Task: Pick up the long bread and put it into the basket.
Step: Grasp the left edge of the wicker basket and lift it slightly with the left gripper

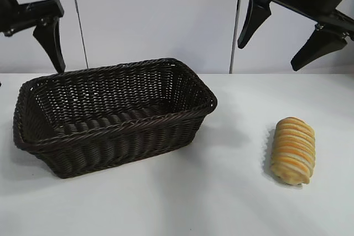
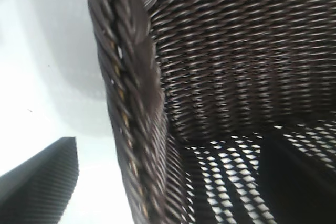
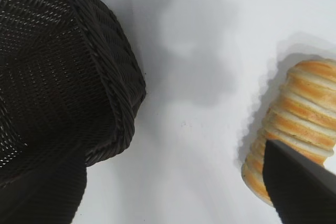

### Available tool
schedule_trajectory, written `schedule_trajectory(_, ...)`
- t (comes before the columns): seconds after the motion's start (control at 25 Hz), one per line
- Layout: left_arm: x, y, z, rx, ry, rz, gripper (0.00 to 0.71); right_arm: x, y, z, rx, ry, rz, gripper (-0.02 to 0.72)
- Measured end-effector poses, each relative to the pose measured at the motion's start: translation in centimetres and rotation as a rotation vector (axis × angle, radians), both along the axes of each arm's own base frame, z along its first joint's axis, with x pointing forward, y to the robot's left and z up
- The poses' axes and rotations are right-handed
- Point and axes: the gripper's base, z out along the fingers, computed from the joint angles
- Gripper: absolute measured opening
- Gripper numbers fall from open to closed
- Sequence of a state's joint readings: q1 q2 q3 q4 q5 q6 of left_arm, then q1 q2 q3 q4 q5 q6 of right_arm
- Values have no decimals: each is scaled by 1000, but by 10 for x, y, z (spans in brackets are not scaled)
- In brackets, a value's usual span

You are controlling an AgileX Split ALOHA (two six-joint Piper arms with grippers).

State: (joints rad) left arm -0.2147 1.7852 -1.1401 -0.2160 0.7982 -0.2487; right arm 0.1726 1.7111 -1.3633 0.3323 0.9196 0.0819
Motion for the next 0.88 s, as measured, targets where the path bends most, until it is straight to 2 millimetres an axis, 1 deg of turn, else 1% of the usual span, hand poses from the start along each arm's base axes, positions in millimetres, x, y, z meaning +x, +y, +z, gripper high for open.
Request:
schedule_trajectory(0.12, 6, -1, -20, 8, 22, 8, 669, 0, 0, 0, 0, 0, 0, 655)
schedule_trajectory(0.2, 9, -1, -27, 10, 20, 12, 666, 0, 0, 0, 0, 0, 0, 655)
schedule_trajectory(0.28, 11, -1, -32, 12, 21, 14, 637, 0, 0, 0, 0, 0, 0, 655)
schedule_trajectory(0.32, 11, -1, -34, 13, 22, 15, 598, 0, 0, 0, 0, 0, 0, 655)
schedule_trajectory(0.4, 12, -2, -38, 15, 24, 17, 475, 0, 0, 0, 0, 0, 0, 655)
schedule_trajectory(0.52, 13, -1, -42, 18, 33, 22, 194, 0, 0, 0, 0, 0, 0, 655)
schedule_trajectory(0.56, 13, -2, -41, 8, 31, 37, 136, 0, 0, 0, 0, 0, 0, 655)
schedule_trajectory(0.6, 15, -2, -41, -1, 21, 54, 108, 0, 0, 0, 0, 0, 0, 655)
schedule_trajectory(0.8, 15, -3, -40, -7, 19, 57, 106, 0, 0, 0, 0, 0, 0, 655)
schedule_trajectory(0.88, 17, -4, -36, -9, 24, 52, 106, 0, 0, 0, 0, 0, 0, 655)
